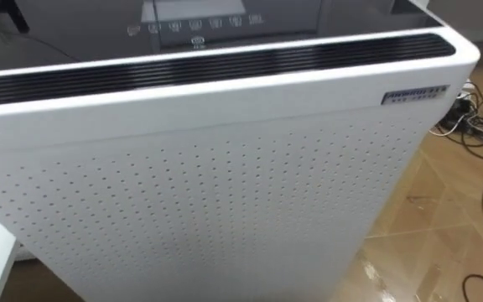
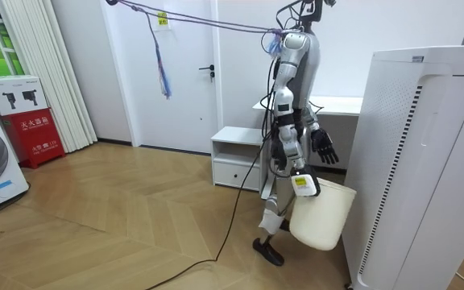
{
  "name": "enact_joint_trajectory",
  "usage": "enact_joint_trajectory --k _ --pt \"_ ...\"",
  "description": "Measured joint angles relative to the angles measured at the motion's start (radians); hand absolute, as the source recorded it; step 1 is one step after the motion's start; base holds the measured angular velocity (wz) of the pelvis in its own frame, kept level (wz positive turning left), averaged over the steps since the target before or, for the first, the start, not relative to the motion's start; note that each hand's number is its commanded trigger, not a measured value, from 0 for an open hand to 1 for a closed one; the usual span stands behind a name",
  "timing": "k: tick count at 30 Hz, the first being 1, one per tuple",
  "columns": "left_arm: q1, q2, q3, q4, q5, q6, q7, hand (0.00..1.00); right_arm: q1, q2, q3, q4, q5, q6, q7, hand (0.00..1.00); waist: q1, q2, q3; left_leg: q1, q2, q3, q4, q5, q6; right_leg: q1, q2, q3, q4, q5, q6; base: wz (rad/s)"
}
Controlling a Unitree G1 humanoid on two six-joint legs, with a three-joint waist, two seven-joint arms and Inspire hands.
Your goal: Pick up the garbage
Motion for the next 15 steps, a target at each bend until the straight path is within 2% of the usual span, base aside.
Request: enact_joint_trajectory --k 4,6,10,13,15 --pt "-0.018 -0.011 0.057 0.089 0.001 0.000 0.034 0.00 0.009 0.021 -0.056 0.053 0.006 0.000 -0.020 1.00 -0.001 0.003 -0.0051 0.022 0.003 0.005 -0.009 -0.002 0.000 0.020 0.004 0.004 -0.009 0.000 0.001 -0.04" --pt "-0.026 -0.013 0.085 0.166 -0.001 0.001 0.058 0.00 0.015 0.032 -0.073 0.073 0.034 0.000 -0.032 1.00 -0.001 0.004 -0.0025 0.038 0.007 0.021 -0.013 -0.004 -0.001 0.030 0.006 0.016 -0.009 0.001 0.000 -0.17" --pt "-0.024 -0.024 0.130 0.230 -0.022 0.014 0.084 0.00 0.027 0.034 -0.124 0.096 0.035 0.001 -0.046 1.00 -0.003 0.012 -0.0016 0.065 0.011 0.038 -0.023 -0.010 -0.001 0.039 0.011 0.035 -0.011 0.001 0.001 -0.15" --pt "-0.022 -0.028 0.178 0.281 -0.041 0.033 0.097 0.00 0.028 0.038 -0.155 0.115 0.043 0.021 -0.052 1.00 -0.012 0.015 -0.0032 0.080 0.016 0.048 -0.022 -0.017 -0.004 0.053 0.017 0.043 -0.022 0.001 0.000 -0.12" --pt "-0.018 -0.034 0.222 0.296 -0.056 0.061 0.110 0.00 0.028 0.042 -0.191 0.117 0.043 0.038 -0.056 1.00 -0.025 0.015 -0.0032 0.086 0.017 0.053 -0.022 -0.018 -0.004 0.053 0.018 0.048 -0.021 0.001 0.000 -0.06"
